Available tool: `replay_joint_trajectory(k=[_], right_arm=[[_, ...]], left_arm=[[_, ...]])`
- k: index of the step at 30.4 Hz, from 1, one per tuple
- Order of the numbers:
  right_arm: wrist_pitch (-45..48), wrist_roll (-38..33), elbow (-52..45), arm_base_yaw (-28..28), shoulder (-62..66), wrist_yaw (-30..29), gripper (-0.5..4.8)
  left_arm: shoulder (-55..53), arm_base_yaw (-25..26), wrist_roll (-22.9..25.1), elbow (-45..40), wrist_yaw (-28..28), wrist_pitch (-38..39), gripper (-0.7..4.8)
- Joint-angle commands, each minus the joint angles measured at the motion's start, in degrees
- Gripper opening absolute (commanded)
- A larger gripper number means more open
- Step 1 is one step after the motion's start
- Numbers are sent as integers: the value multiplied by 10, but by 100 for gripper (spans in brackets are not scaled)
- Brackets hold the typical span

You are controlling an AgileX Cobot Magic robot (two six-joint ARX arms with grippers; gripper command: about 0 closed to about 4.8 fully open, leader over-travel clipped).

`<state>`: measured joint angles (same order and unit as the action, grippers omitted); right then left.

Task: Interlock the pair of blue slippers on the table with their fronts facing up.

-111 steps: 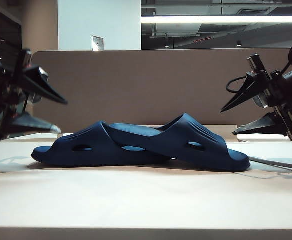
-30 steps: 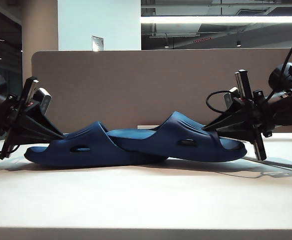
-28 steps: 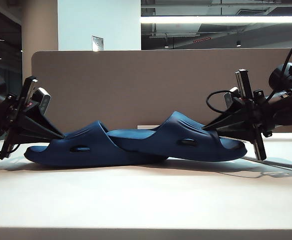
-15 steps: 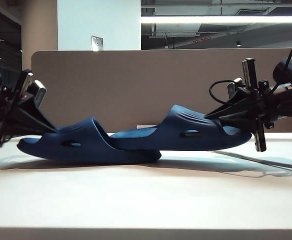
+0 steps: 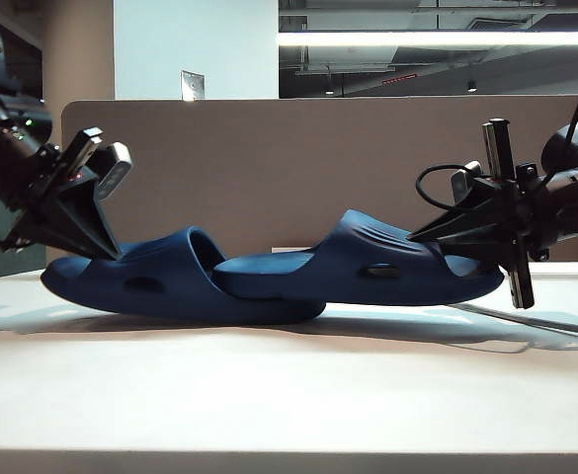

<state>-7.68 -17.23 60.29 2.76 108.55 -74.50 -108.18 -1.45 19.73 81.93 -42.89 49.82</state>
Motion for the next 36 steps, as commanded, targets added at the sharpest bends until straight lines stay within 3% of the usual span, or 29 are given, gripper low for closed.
replay_joint_trajectory(k=[1, 9, 17, 30, 36], right_arm=[[-21, 17, 12, 1, -4, -30, -2], [-120, 87, 79, 1, -19, -32, -2], [-288, 240, 129, 8, -14, 143, -2], [-294, 240, 132, 13, -14, 209, -2], [-354, 279, 178, 28, -14, 278, -2]], left_arm=[[3, -3, 11, 21, 16, 30, -6], [3, 5, 13, 46, 17, 59, -6], [3, 3, 13, 46, 14, 64, -6], [-12, -28, 28, 44, 17, 68, -6], [-23, -55, 39, 44, 44, 70, -6]])
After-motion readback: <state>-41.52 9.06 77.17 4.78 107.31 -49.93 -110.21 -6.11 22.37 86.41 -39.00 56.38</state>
